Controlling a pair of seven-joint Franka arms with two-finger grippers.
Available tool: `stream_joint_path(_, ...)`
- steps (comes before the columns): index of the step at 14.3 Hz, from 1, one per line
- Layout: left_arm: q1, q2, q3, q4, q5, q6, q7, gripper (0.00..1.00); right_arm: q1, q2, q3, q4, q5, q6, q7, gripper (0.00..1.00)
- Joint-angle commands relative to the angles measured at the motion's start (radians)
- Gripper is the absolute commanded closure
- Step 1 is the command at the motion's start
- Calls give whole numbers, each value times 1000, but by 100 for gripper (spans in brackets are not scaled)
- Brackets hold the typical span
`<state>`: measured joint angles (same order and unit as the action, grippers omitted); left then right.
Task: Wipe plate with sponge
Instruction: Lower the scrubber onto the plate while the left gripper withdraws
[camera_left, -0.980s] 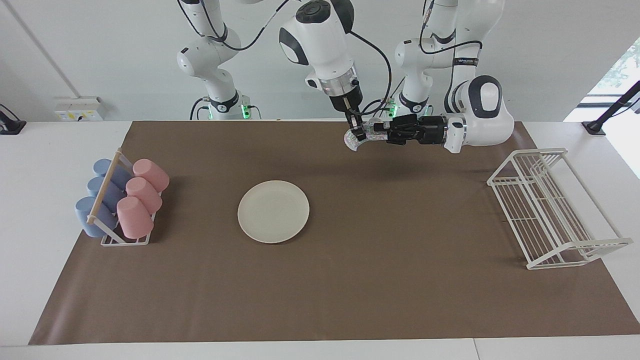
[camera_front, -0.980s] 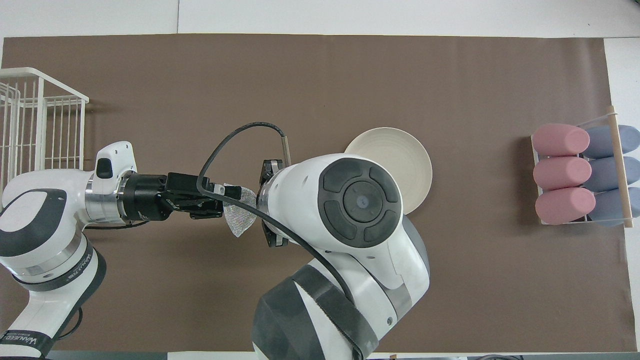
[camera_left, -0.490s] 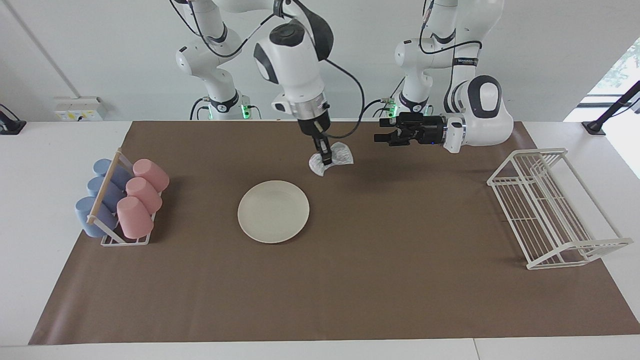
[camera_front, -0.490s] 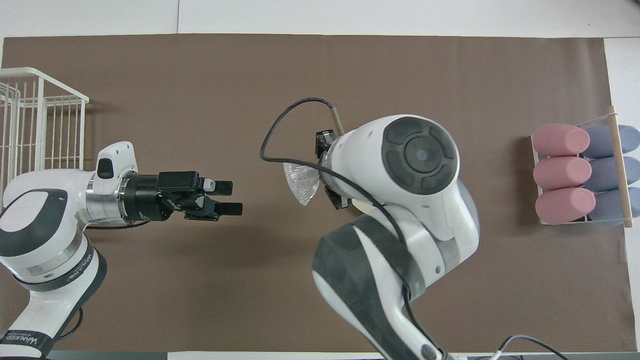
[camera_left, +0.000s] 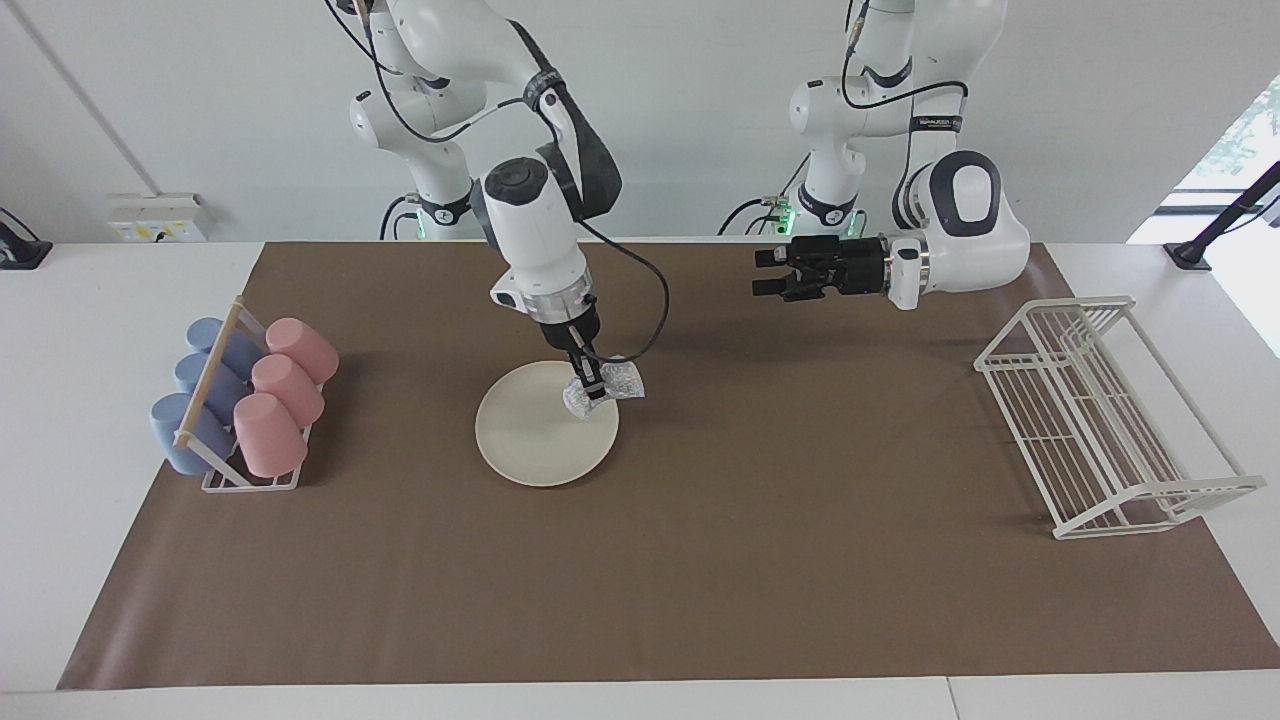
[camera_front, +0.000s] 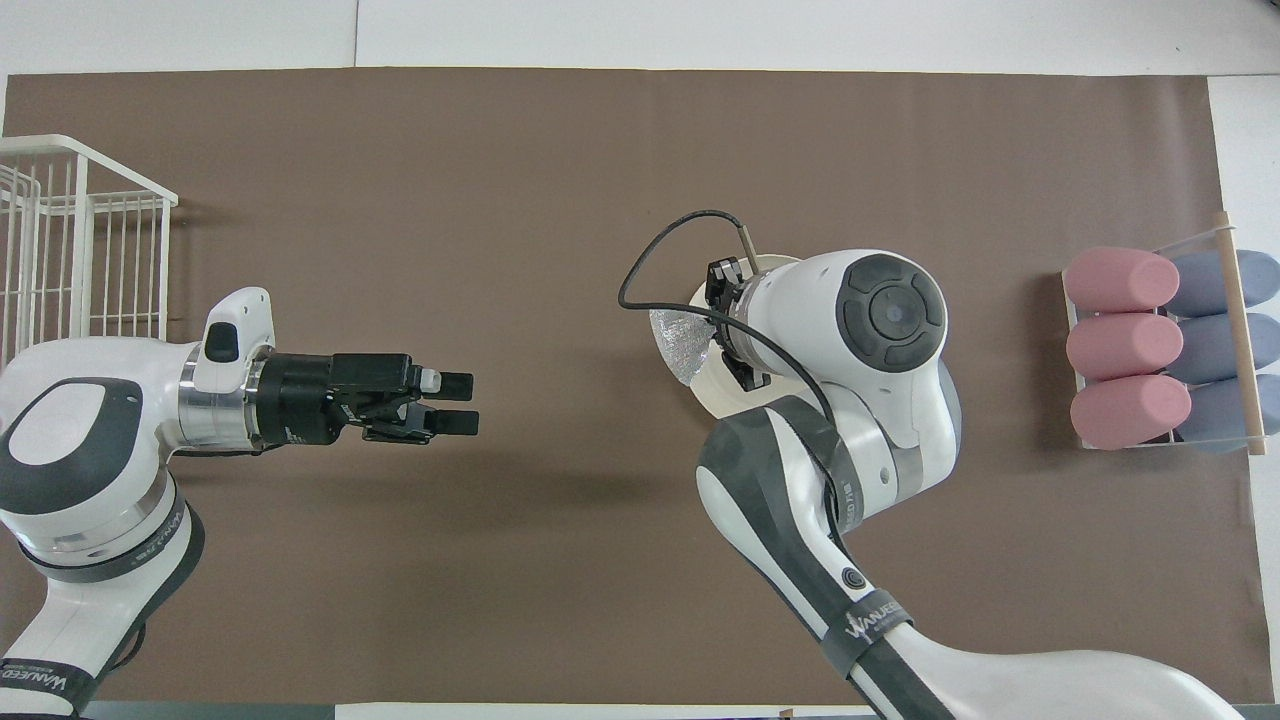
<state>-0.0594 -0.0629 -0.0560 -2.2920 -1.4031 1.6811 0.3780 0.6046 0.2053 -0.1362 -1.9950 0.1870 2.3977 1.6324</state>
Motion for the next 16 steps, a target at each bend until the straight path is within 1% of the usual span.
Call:
stream_joint_path(1,-16,-15,8,-6,132,90,22,0,-5,-8,4,-76,-12,44,-45,100)
stream_joint_path(3,-14,-14,8,6,238,126,19,0,-29,19,4,-77,-11,44,-121,100)
stream_joint_path(5,-14,-12,8,28,350,141,15,0,-52,39,4,-84,-8,54,-144,100)
stream_joint_path(7,-14,-11,8,49,503,169,13,0,-57,39,6,-97,0,74,-146,100)
stream_joint_path(9,-28,1,8,54,646,239,12,0,-57,43,6,-114,0,80,-146,100)
stream_joint_path(11,-13,3,8,57,732,247,12,0,-58,51,6,-114,2,95,-147,100)
stream_joint_path(12,-8,3,10,65,768,247,12,0,-69,68,6,-119,2,139,-164,100)
stream_joint_path(14,-8,3,10,69,815,249,10,0,-95,72,6,-131,2,153,-225,100)
stream_joint_path(16,-8,3,11,69,828,252,4,0,-112,72,6,-131,2,153,-278,100)
